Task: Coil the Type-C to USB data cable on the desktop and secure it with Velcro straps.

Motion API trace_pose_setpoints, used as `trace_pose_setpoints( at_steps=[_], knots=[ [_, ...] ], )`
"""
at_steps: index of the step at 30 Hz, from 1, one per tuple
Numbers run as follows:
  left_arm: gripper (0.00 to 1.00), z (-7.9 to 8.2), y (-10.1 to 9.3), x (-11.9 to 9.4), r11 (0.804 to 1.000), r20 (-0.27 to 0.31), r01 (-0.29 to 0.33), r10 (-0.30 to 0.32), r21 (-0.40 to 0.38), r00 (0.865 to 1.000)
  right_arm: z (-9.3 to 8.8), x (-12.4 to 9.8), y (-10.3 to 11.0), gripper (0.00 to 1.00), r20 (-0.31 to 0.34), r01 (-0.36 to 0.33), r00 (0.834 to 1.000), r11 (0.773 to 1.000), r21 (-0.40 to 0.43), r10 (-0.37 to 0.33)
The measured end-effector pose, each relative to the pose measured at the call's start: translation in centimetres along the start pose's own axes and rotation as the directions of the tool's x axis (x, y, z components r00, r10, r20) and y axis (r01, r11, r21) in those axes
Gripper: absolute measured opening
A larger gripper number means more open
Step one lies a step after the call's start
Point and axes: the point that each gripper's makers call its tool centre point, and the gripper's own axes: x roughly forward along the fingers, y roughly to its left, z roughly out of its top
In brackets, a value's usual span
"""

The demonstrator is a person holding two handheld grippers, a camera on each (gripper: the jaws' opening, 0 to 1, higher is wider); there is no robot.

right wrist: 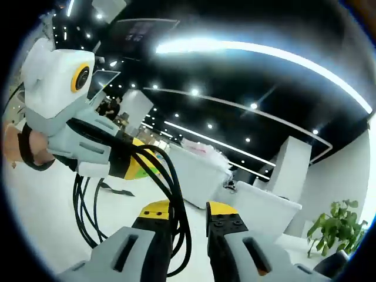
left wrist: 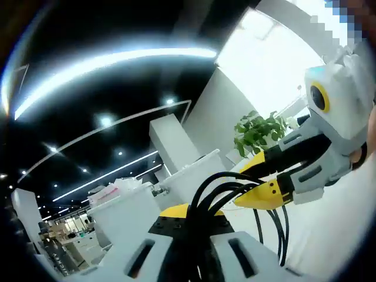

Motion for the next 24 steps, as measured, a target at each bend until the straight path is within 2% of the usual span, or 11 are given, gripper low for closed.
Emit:
trace_pose_setpoints(
  at_steps=[2, 5, 7, 10, 14, 17, 19, 21, 22, 24],
  knots=[
    [0.02, 0.0, 0.8, 0.0, 0.999, -0.005, -0.032, 0.032, -0.007, 0.999, -0.4, -0.2, 0.0, 0.22, -0.022, -0.003, 1.0, 0.998, 0.059, 0.004],
    [0.02, 0.3, 1.5, -0.2, 0.998, 0.008, -0.058, 0.058, -0.034, 0.998, -1.4, 0.1, 0.5, 0.2, -0.061, -0.015, 0.998, 0.999, 0.043, 0.017],
    [0.02, 0.8, 1.3, -0.5, 0.995, 0.029, -0.047, 0.05, -0.091, 0.998, -2.7, 0.4, 0.9, 0.18, -0.102, -0.024, 0.994, 0.998, 0.064, 0.03],
    [0.02, 0.8, 0.7, -0.6, 0.992, 0.029, -0.035, 0.039, -0.121, 0.999, -3.5, 0.6, 1.5, 0.18, -0.125, -0.03, 0.991, 0.985, 0.167, 0.051],
    [0.02, 1.1, 0.4, -0.8, 0.985, 0.05, -0.027, 0.036, -0.173, 0.998, -3.5, 0.9, 1.4, 0.18, -0.114, -0.019, 0.992, 0.97, 0.244, 0.048],
    [0.02, 1.4, 0.2, -0.8, 0.985, 0.07, -0.028, 0.041, -0.173, 0.997, -3.2, 0.9, 2.2, 0.24, -0.101, -0.034, 0.992, 0.942, 0.335, 0.072],
    [0.02, 1.8, -0.3, -0.8, 0.979, 0.085, -0.006, 0.024, -0.205, 0.996, -3.2, 1.0, 2.1, 0.26, -0.111, -0.017, 0.992, 0.948, 0.318, 0.055],
    [0.02, 2.1, -0.6, -1.1, 0.975, 0.092, 0.006, 0.015, -0.221, 0.996, -3.8, 1.3, 1.4, 0.2, -0.144, 0.032, 0.99, 0.96, 0.278, 0.008],
    [0.02, 2.2, -0.9, -1.1, 0.977, 0.092, 0.009, 0.011, -0.211, 0.996, -3.9, 1.4, 1.4, 0.19, -0.141, 0.028, 0.99, 0.967, 0.255, 0.008],
    [0.02, 2.5, -0.9, -1.2, 0.986, 0.091, 0.002, 0.014, -0.164, 0.996, -3.8, 1.4, 1.4, 0.19, -0.13, 0.019, 0.991, 0.961, 0.276, 0.018]
  ],
)
